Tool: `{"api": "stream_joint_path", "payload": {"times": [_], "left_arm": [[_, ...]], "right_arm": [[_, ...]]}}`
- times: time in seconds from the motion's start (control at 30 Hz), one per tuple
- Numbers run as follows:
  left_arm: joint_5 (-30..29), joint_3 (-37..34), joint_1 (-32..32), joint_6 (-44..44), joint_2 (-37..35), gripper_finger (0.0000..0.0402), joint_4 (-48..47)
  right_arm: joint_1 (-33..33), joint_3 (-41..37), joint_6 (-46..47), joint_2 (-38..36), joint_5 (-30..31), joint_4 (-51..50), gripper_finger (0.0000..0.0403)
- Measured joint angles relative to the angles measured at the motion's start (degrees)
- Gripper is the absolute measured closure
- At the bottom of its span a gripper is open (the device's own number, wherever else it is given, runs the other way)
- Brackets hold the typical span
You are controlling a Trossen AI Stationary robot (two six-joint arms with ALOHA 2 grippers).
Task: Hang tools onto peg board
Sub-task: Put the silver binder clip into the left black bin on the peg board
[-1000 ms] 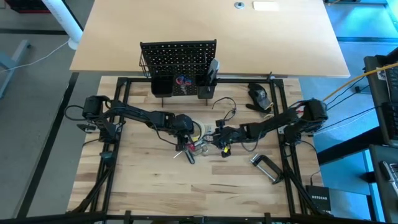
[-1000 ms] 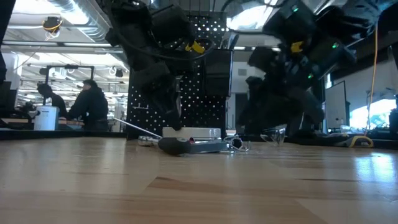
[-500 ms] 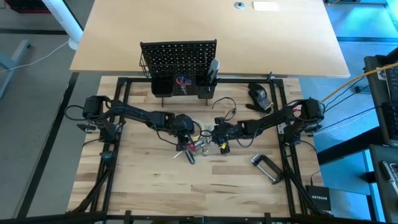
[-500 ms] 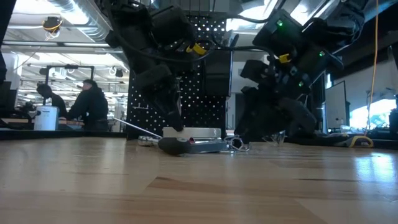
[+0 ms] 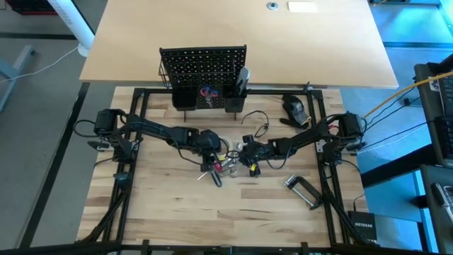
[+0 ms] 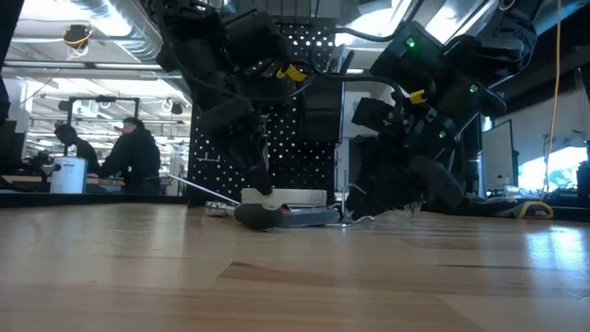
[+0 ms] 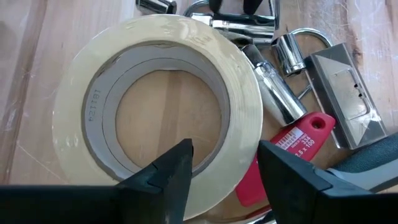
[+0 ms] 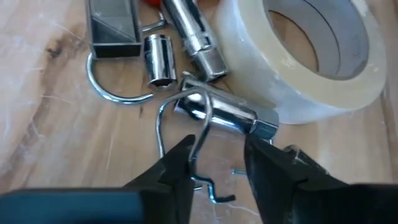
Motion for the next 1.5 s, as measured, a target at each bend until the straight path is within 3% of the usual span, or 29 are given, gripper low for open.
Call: {"api": "stream_joint_path", "payload": {"times": [0.43, 0.7, 1.5], "left_arm": [[0.02, 0.0, 0.0, 0.0, 0.0, 0.0231, 0.0], [0.02, 0.0, 0.0, -0.02, -0.07, 0.0231, -0.2], [0.0, 0.15, -1.83, -0.76, -6.16, 0.0231, -2.2]], "right_arm": [[0.0, -0.06, -1.95, -0.25, 0.96, -0.93, 0.0394], [0.04, 1.61, -1.92, -2.19, 4.26, -6.58, 0.0394], [0.11, 1.68, 1.59, -8.71, 4.24, -9.98, 0.0398]]}}
